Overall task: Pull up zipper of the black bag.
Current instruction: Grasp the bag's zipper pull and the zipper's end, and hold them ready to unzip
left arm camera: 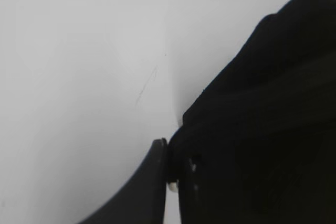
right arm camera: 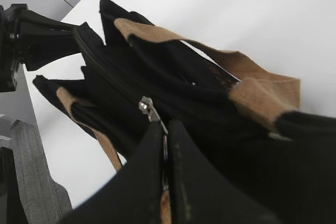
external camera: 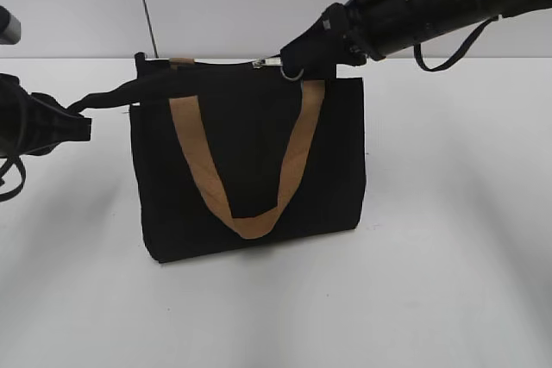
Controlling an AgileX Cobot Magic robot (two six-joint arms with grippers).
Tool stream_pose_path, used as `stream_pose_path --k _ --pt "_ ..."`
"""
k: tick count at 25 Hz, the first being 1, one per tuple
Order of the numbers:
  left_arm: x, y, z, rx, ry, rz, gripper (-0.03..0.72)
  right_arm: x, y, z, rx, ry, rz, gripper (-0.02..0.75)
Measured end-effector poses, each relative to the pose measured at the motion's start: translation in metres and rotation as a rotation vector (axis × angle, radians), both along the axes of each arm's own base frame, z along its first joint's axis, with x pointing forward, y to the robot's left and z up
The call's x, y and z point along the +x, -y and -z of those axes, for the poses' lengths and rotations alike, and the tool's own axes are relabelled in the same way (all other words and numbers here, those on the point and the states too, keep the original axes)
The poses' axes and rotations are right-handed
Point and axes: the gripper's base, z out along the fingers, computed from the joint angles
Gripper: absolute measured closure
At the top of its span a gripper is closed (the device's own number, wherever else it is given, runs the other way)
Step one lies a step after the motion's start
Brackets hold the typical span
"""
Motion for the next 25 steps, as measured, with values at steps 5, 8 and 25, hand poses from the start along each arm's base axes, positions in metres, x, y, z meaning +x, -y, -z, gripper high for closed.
stream_pose_path --k 5,8,25 --pt "-0.001 -0.001 0.001 0.008 -0.012 -0.006 0.667 0.005 0.028 0.003 -0.014 -0.057 0.044 0.738" --pt "-0.001 -0.002 0.002 0.013 -0.020 -0.010 0.667 0.007 0.041 0.004 -0.027 -0.084 0.069 0.738" --pt "-0.005 -0.004 -0.001 -0.110 -0.084 -0.132 0.215 -0.015 0.022 -0.015 -0.066 -0.091 -0.036 0.280"
